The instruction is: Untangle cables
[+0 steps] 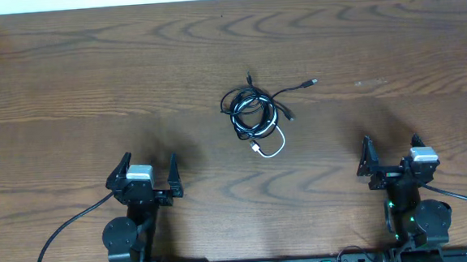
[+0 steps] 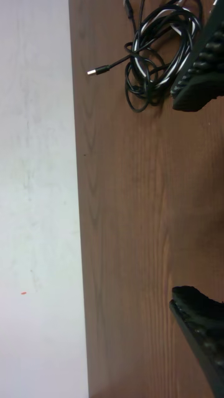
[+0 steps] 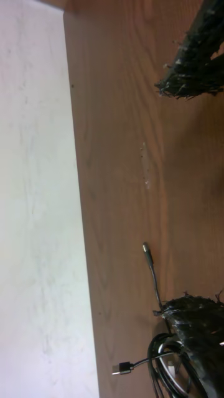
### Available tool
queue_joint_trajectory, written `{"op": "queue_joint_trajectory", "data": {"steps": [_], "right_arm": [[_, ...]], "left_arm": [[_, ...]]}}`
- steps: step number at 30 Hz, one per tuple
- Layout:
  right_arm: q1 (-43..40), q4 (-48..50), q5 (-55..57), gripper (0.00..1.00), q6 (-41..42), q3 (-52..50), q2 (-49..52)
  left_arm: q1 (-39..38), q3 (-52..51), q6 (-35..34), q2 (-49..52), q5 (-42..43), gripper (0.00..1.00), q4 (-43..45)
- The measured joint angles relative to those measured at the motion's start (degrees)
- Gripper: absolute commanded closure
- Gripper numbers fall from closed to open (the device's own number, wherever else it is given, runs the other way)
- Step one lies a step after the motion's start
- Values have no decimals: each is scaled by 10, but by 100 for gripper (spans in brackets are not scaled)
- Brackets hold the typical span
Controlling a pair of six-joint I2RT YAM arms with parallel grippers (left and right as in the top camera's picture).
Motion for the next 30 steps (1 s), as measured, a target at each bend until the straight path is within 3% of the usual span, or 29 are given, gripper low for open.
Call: {"op": "queue_joint_trajectory", "data": {"steps": [20,30], "right_arm": [[0,0,0,1,0,0,0],[0,0,0,1,0,0,0]], "left_arm": [[0,-4,0,0,0,3,12],[0,-14,0,0,0,3,170]]}}
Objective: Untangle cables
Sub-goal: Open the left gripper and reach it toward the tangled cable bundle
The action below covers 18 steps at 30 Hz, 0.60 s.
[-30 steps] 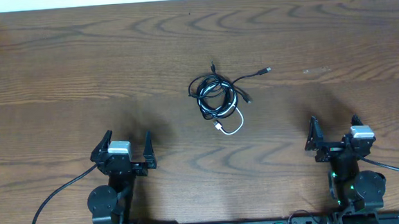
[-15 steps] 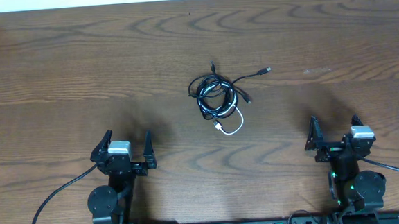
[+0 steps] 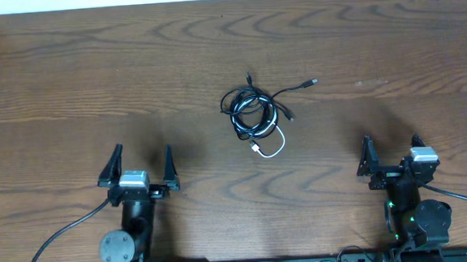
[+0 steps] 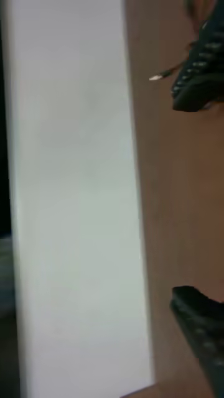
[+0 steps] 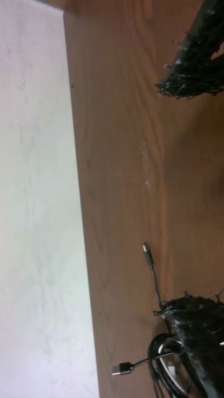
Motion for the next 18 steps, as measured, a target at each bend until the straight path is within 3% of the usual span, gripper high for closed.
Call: {"op": "queue_joint_trajectory", "data": {"steps": [9,18], "right_arm": [[0,0,1,1,0,0,0],[0,0,1,1,0,0,0]], "left_arm": [[0,0,0,0,0,3,116],[0,3,0,0,0,3,158]]}}
